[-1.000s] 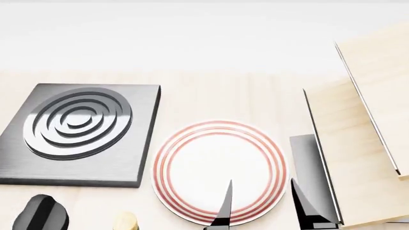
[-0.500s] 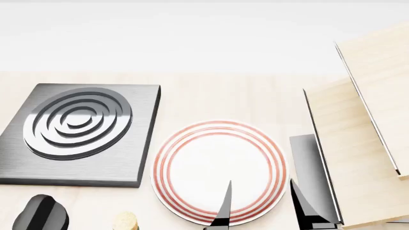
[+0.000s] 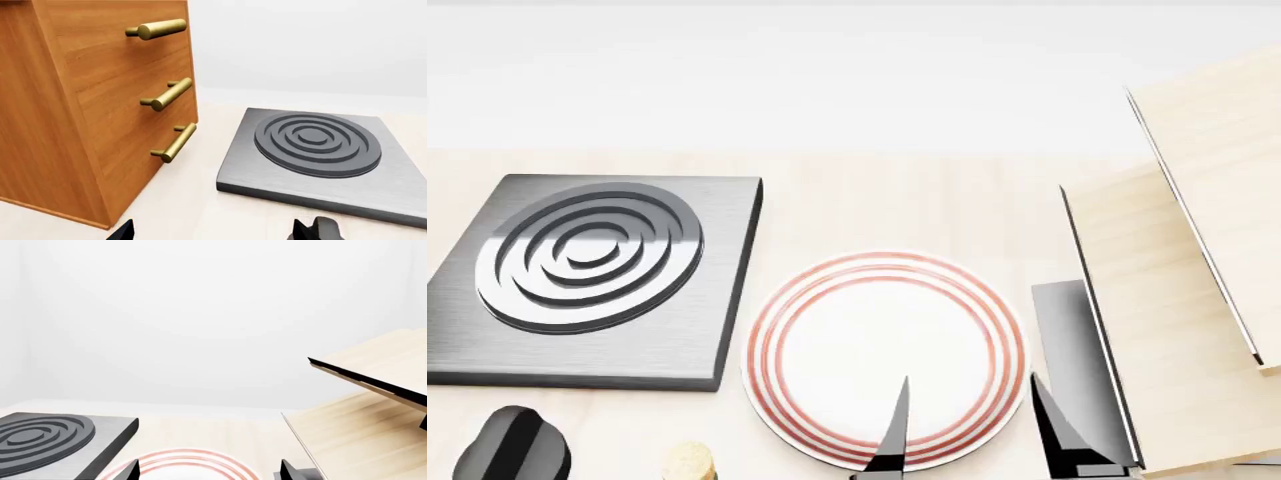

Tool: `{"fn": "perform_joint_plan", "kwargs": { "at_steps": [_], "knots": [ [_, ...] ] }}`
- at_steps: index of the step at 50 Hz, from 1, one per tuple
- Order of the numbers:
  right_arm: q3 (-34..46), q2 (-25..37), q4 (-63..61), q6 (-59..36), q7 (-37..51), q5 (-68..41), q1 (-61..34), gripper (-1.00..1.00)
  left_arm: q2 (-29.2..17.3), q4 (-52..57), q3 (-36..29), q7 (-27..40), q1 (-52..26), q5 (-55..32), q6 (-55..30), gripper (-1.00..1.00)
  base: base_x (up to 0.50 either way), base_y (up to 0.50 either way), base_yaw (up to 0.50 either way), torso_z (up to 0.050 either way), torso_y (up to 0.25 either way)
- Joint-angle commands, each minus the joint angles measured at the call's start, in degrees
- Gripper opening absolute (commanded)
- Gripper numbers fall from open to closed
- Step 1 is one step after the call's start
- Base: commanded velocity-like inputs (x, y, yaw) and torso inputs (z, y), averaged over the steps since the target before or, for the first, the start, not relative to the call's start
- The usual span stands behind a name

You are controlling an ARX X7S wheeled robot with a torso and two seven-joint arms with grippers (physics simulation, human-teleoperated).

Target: Pick up the akita bowl and put it on the plate.

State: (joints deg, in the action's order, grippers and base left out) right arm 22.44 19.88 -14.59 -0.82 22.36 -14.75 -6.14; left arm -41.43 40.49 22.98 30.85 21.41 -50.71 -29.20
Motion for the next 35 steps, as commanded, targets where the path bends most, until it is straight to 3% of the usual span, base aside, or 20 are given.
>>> {"fn": "perform_joint_plan", "kwargs": {
  "at_steps": [1,35],
  "knots": [
    [0.27,0.1,-0.1,-0.09,0.19,0.09,-0.06,1.0,-0.18,-0.18,-0.23,0.13,0.11,-0.06,-0.51,1.0,0.0,0.0,0.0,0.0,0.0],
    [0.7,0.13,1.17,0.45,0.32,-0.21,-0.43,1.0,-1.19,0.66,0.18,-1.31,2.56,-0.28,-1.27,1.0,0.0,0.0,0.0,0.0,0.0]
  ]
}}
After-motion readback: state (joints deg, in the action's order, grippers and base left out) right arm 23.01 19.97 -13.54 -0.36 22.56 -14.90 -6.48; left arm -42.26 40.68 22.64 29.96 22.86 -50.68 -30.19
